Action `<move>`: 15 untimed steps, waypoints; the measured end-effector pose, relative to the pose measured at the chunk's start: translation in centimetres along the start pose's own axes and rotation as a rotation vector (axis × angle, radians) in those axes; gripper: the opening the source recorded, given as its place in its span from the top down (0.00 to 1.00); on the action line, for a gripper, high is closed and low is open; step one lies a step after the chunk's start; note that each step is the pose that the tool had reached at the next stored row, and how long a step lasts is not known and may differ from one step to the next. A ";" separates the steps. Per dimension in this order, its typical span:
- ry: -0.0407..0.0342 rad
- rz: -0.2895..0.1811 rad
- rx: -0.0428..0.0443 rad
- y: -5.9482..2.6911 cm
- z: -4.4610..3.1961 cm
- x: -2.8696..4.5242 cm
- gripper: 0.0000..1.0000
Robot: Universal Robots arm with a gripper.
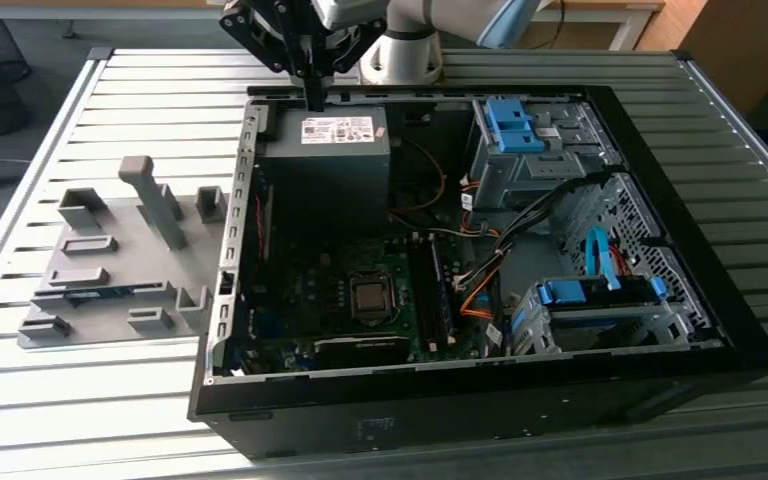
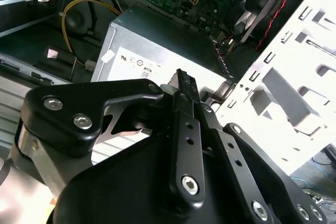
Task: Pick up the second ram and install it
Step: 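Reach for the second ram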
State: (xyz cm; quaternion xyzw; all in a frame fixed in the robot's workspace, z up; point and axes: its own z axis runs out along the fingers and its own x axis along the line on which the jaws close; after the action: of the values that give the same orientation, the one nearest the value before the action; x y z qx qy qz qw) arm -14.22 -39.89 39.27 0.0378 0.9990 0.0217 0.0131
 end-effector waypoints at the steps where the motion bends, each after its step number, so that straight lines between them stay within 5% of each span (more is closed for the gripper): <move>1: 0.0000 0.000 0.0000 0.00 0.00 0.05 0.89; 15: 0.0001 0.000 0.0000 -0.06 0.05 0.72 0.89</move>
State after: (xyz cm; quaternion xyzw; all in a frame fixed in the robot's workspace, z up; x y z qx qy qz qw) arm -14.94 -39.89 39.20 0.0379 0.9990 0.0217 0.0130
